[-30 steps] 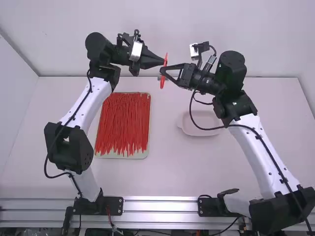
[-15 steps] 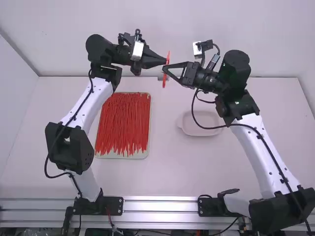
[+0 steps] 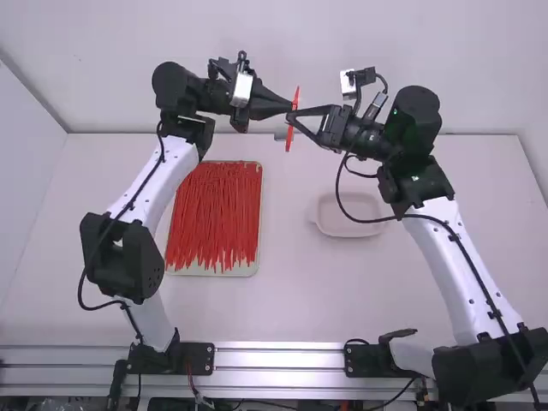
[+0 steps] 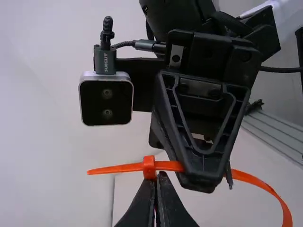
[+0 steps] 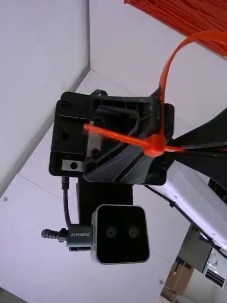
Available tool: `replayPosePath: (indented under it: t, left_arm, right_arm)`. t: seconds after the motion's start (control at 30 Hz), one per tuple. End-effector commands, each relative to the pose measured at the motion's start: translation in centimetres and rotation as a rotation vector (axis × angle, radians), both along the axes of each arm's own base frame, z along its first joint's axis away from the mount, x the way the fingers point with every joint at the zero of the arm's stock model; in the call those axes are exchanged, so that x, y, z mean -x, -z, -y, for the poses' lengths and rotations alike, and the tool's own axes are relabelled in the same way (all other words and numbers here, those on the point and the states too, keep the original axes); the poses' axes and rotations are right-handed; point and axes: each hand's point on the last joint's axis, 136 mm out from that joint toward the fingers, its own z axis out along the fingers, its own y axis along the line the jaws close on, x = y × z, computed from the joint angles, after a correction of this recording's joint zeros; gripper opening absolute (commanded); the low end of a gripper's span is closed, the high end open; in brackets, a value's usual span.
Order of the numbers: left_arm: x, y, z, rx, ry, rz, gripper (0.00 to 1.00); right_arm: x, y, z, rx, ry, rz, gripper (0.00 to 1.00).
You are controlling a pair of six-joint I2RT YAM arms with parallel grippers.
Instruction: Fasten the cable tie
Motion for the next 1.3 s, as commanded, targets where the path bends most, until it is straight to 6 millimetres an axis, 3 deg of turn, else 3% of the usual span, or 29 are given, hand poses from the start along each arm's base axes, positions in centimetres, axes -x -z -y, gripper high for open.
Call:
replayPosePath:
  t: [0.0, 0.4, 0.57, 0.63, 0.73, 0.83, 1.0, 1.27]
  left_arm:
    - [1.0, 1.2, 0.5, -0.036, 0.058, -0.005, 0.02]
    - [1.8, 0.9, 0.4, -0.029, 0.057, 0.002, 0.02]
    - [1.3, 0.6, 0.3, -0.012, 0.033, -0.035, 0.02]
    - [1.4, 0.6, 0.3, -0.012, 0.033, -0.037, 0.02]
    - [1.3, 0.6, 0.3, -0.013, 0.033, -0.042, 0.02]
    - [1.3, 0.6, 0.3, -0.015, 0.033, -0.050, 0.02]
    - [1.2, 1.0, -0.1, -0.032, 0.035, -0.058, 0.02]
    - [1.3, 1.2, -0.1, -0.052, 0.046, -0.106, 0.02]
  right_arm:
    - [-1.5, 0.1, 1.1, -0.006, 0.072, -0.006, 0.00]
    - [-2.1, 0.2, 2.2, -0.009, 0.101, -0.015, 0.00]
    - [-1.9, 1.1, 2.0, 0.019, 0.090, -0.033, 0.00]
    - [-1.9, 1.5, 2.2, 0.025, 0.090, -0.054, 0.04]
    - [-1.7, 1.8, 2.2, 0.026, 0.073, -0.076, 0.17]
    - [-1.4, 1.7, 2.1, 0.023, 0.054, -0.074, 0.19]
    - [-1.3, 1.7, 2.1, 0.021, 0.048, -0.078, 0.31]
    - [-1.4, 1.5, 2.1, 0.020, 0.054, -0.070, 0.35]
